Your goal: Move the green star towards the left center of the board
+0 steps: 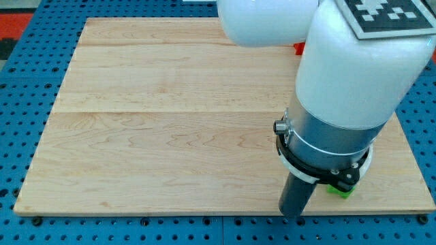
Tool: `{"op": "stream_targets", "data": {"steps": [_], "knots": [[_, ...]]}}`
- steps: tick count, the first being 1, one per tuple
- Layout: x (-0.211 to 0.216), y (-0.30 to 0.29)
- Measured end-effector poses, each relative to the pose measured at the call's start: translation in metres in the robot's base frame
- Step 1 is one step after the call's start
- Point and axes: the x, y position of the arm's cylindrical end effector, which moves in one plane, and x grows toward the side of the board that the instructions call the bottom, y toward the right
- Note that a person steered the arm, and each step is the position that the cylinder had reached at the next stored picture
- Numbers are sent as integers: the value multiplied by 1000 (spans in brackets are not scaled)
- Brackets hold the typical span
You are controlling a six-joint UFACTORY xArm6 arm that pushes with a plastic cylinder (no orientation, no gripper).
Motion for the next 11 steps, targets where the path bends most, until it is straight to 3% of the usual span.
{"op": "stream_targets", "data": {"steps": [1, 3, 5, 7, 8, 10, 11], "knots": [[0, 5], [-1, 161], [-21, 74], [-70, 69], [-80, 9], [-180, -43], [-197, -159]]}}
